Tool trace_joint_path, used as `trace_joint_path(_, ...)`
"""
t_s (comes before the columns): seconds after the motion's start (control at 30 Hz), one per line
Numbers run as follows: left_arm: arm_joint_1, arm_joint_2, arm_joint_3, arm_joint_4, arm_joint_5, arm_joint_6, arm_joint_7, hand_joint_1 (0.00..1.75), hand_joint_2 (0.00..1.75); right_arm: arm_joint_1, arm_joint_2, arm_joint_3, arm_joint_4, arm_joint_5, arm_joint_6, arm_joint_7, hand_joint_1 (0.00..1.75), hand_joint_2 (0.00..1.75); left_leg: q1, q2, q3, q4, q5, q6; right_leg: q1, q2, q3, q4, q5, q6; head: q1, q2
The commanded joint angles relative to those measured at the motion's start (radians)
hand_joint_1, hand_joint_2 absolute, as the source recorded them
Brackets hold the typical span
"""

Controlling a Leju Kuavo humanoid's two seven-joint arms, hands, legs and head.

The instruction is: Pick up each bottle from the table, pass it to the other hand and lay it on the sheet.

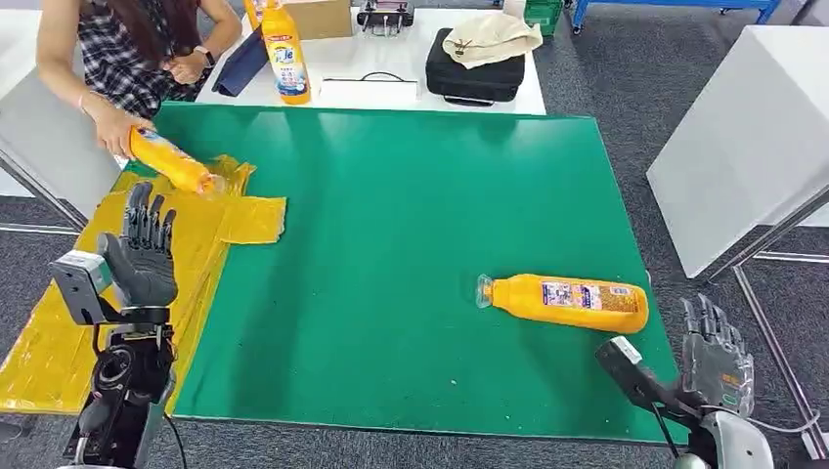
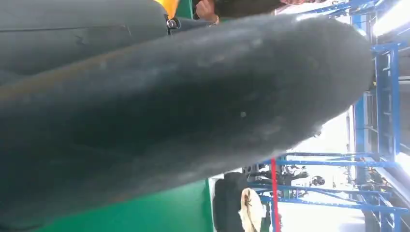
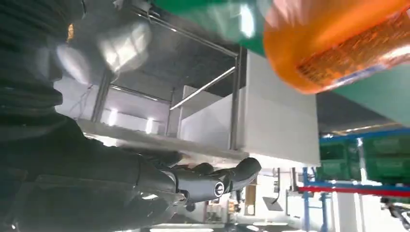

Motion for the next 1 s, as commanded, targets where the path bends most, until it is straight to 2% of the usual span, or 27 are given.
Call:
trace_joint_path(0.03, 0.096, -0.004, 0.067, -0.051, 0.015, 0.002, -0.006, 0.0, 0.0, -0.185, -0.058, 0.278, 0.273, -0.02, -0.033, 0.076, 0.0, 1.75, 0.0, 0.008, 0.007, -0.002, -0.003, 0.0, 0.0, 0.007, 0.005, -0.002, 0.0, 0.0, 0.0, 0.0)
trace_joint_path(0.07, 0.091, -0.003, 0.07, -0.048, 0.017, 0.001, -0.002, 0.0, 0.0, -0.191, -0.063, 0.281, 0.283, -0.025, -0.032, 0.078, 0.0, 1.75, -0.001, 0.011, 0.012, -0.002, -0.005, 0.0, 0.0, 0.009, 0.009, -0.003, -0.001, 0.001, 0.0, 0.0)
trace_joint_path(0.1, 0.091, -0.002, 0.071, -0.048, 0.021, -0.002, 0.0, 0.0, 0.0, -0.199, -0.069, 0.29, 0.292, -0.036, -0.033, 0.078, 0.0, 1.75, 0.0, 0.006, 0.006, -0.001, -0.002, 0.0, 0.0, 0.004, 0.003, -0.001, -0.001, 0.0, 0.0, 0.0)
trace_joint_path(0.17, 0.087, 0.008, 0.073, -0.045, 0.026, -0.008, 0.003, 0.0, 0.0, -0.224, -0.076, 0.302, 0.314, -0.041, -0.024, 0.076, 0.0, 1.75, 0.0, 0.004, 0.008, 0.0, -0.003, 0.0, 0.0, 0.002, 0.006, -0.001, -0.002, 0.001, 0.0, 0.0)
trace_joint_path(0.2, 0.083, 0.013, 0.072, -0.042, 0.03, -0.011, 0.005, 0.0, 0.0, -0.237, -0.082, 0.31, 0.325, -0.051, -0.019, 0.077, 0.0, 1.75, 0.0, 0.003, 0.003, 0.0, -0.001, 0.0, 0.0, 0.002, 0.002, -0.001, -0.001, 0.001, 0.0, 0.0)
trace_joint_path(0.37, 0.068, 0.017, 0.074, -0.03, 0.037, -0.015, 0.011, 0.0, 0.0, -0.259, -0.091, 0.328, 0.346, -0.061, -0.015, 0.08, 0.0, 1.75, 0.0, 0.002, 0.003, 0.0, -0.001, 0.0, 0.0, 0.0, 0.002, -0.001, -0.001, 0.001, 0.0, 0.0)
trace_joint_path(0.43, 0.062, 0.015, 0.073, -0.024, 0.037, -0.015, 0.01, 0.0, 0.0, -0.261, -0.092, 0.334, 0.35, -0.063, -0.014, 0.081, 0.0, 1.75, 0.0, 0.002, 0.008, 0.0, -0.003, 0.0, 0.0, -0.001, 0.007, -0.001, -0.003, 0.001, 0.0, 0.0)
trace_joint_path(0.53, 0.027, 0.025, 0.062, 0.02, 0.04, -0.024, 0.015, 0.0, 0.0, -0.293, -0.112, 0.365, 0.376, -0.083, -0.006, 0.089, 0.0, 1.75, 0.0, 0.001, 0.004, 0.0, -0.001, 0.0, 0.0, -0.001, 0.002, -0.001, -0.001, 0.001, 0.0, 0.0)
trace_joint_path(0.77, 0.0, 0.032, 0.063, 0.07, 0.053, -0.029, 0.006, 0.0, 0.0, -0.339, -0.129, 0.392, 0.447, -0.097, 0.01, 0.105, 0.0, 1.75, -0.001, 0.001, 0.006, -0.001, -0.001, 0.0, 0.0, -0.001, 0.005, -0.001, -0.002, 0.001, 0.0, 0.0)
trace_joint_path(0.87, 0.006, 0.02, 0.071, 0.075, 0.057, -0.026, 0.004, 0.0, 0.0, -0.385, -0.107, 0.404, 0.543, -0.086, 0.024, 0.111, 0.0, 1.75, 0.0, 0.002, 0.005, -0.001, -0.001, 0.0, 0.0, 0.0, 0.003, -0.001, -0.001, 0.001, 0.0, 0.0)
trace_joint_path(0.97, 0.0, 0.01, 0.072, 0.087, 0.06, -0.027, -0.002, 0.0, 0.0, -0.433, -0.091, 0.415, 0.66, -0.081, 0.031, 0.103, 0.0, 1.75, -0.001, 0.004, 0.012, -0.002, -0.003, 0.0, 0.0, 0.0, 0.011, -0.002, -0.003, 0.001, 0.0, 0.0)
trace_joint_path(1.0, -0.007, 0.009, 0.07, 0.093, 0.059, -0.025, -0.003, 0.0, 0.0, -0.461, -0.082, 0.415, 0.71, -0.084, 0.04, 0.101, 0.0, 1.75, -0.001, 0.003, 0.008, -0.002, -0.002, 0.0, 0.0, 0.0, 0.007, -0.002, -0.002, 0.001, 0.0, 0.0)
